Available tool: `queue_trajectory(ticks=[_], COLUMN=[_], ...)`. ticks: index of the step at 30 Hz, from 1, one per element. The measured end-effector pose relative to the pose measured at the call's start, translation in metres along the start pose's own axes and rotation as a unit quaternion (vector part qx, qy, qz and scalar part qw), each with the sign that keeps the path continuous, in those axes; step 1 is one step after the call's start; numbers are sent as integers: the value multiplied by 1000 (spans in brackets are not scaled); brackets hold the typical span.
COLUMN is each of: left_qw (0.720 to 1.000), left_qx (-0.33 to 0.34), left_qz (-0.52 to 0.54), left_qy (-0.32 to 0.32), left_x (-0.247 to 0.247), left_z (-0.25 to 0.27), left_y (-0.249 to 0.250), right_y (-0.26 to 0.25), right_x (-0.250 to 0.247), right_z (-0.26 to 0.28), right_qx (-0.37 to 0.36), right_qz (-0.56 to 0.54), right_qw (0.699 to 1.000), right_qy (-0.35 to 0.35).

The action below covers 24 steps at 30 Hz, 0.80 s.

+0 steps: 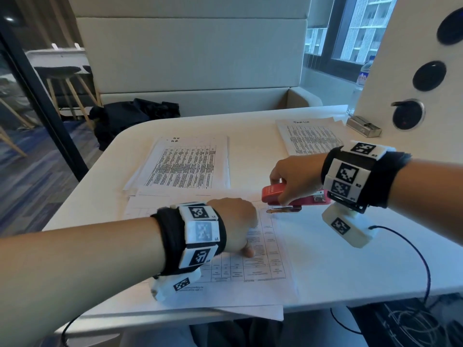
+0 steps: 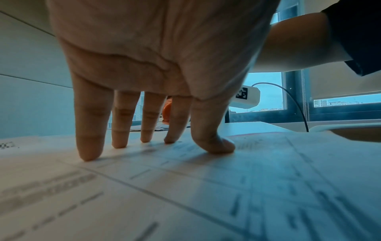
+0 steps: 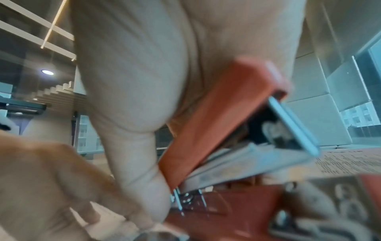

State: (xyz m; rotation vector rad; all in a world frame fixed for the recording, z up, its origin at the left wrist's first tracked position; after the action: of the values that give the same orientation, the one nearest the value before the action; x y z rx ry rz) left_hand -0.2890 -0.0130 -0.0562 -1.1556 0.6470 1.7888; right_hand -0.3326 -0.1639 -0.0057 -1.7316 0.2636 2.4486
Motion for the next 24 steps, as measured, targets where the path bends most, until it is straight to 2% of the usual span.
queue_trajectory(ticks=[9, 17, 24], left_qw=[991, 983, 984], left_qx=[11, 5, 14], left_qz=[115, 132, 102], left_qy=[63, 127, 142], left_x=[0, -11, -14], left_z=[7, -1, -4], left_y=[-4, 0, 4], right_y=[-2, -10, -15], right_x=[21, 24, 23], right_z=[1, 1, -3], right_qx=[-18, -28, -29], right_qz=[11, 55, 110], right_qw=[999, 998, 993], right_qy=[25, 29, 27])
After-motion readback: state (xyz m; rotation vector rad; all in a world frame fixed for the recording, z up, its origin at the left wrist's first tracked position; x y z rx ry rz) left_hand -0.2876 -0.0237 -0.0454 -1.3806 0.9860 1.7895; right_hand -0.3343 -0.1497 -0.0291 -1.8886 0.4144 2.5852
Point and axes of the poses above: each hand's wrist, its own z-axis away from the middle knuckle, its own x-axis out of the palm, y = z × x, the point moved 1 cm from there along -z, towards the middle knuckle, and after that the axes turned 3 degrees about z, right-handed, at the moved point
